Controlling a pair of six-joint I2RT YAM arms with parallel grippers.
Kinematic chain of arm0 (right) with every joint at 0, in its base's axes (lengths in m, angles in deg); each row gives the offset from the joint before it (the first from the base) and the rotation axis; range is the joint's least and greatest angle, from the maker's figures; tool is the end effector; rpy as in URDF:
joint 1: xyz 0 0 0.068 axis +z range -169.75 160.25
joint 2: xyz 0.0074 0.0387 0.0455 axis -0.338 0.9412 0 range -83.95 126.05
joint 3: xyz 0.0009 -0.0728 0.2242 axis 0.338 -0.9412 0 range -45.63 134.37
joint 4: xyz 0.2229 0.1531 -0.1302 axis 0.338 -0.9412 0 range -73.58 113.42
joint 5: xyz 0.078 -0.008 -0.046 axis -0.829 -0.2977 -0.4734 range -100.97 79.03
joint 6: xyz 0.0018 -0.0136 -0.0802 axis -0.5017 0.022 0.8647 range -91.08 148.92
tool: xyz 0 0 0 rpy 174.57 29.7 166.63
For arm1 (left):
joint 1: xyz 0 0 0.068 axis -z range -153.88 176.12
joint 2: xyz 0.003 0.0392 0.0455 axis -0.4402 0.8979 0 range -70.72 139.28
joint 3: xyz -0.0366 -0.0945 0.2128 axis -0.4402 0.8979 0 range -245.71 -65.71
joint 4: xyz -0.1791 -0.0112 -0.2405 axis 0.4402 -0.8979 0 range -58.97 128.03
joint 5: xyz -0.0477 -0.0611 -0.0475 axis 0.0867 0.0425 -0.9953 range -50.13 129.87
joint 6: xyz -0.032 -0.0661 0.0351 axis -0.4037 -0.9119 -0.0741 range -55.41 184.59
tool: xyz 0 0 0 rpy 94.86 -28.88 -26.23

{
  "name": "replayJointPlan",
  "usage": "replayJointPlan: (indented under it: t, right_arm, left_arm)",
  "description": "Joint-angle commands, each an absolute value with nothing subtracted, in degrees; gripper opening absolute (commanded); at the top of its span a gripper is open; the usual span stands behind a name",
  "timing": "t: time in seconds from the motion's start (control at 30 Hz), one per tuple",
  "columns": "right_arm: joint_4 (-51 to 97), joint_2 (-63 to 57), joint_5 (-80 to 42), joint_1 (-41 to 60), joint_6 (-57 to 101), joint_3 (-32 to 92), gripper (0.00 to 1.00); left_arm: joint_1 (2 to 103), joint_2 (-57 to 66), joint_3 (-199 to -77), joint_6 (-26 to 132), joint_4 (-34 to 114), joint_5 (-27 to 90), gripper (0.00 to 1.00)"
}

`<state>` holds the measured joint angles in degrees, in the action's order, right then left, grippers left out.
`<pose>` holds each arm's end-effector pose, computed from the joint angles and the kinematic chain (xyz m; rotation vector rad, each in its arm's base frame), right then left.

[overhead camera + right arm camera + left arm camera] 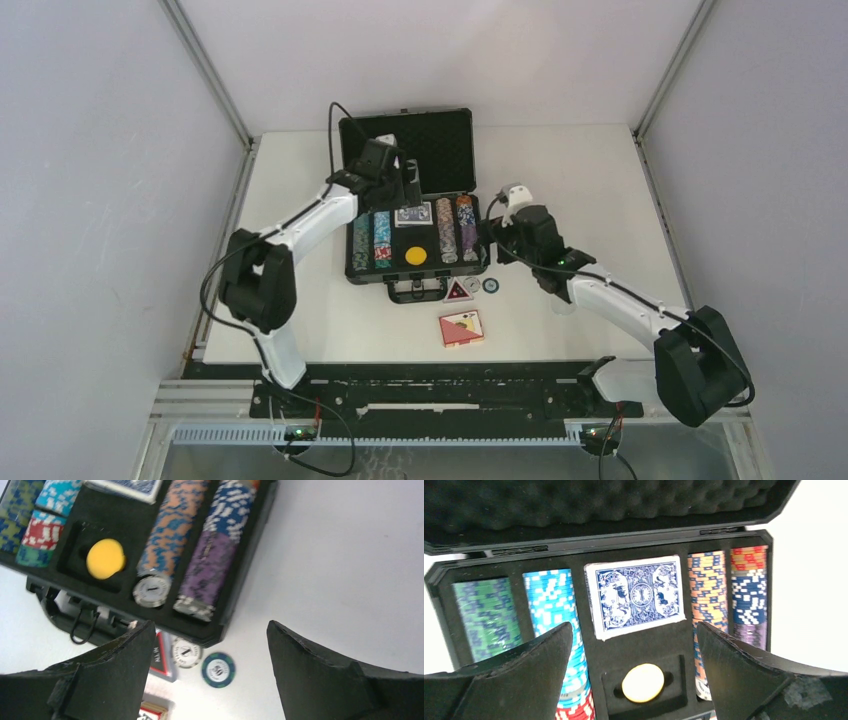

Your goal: Pack up texas hold em set

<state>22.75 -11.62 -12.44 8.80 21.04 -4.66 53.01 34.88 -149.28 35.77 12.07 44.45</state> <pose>0.3061 0.1686 0.1541 -0.4021 2.1184 0.3996 0.4170 -0.2051 0.1718 -0.0783 2.4339 -0.3509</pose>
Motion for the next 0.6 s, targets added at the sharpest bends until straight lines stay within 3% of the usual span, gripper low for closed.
replayJointPlan:
  t: [0.0, 0.17, 0.47, 0.57]
  right_arm:
    - [21.9, -12.9, -2.2, 17.6, 21.8, -4.7, 0.90]
    - [15.5, -13.2, 1.5, 25.6, 16.6, -5.8, 0.99]
    - [13.8, -14.1, 3.5, 39.3, 13.3, -11.2, 1.00]
    - [11.9, -15.9, 3.5, 41.5, 13.6, -12.4, 0.84]
  left_arm:
    - [53.5, 27.6, -146.4, 38.0, 12.7, 46.7, 0.98]
    - [55.2, 22.1, -137.3, 35.8, 18.3, 47.1, 0.99]
    - [55.5, 4.6, -113.6, 31.2, 32.6, 50.2, 0.99]
    - [55.6, -0.5, -109.6, 31.6, 33.4, 51.1, 0.98]
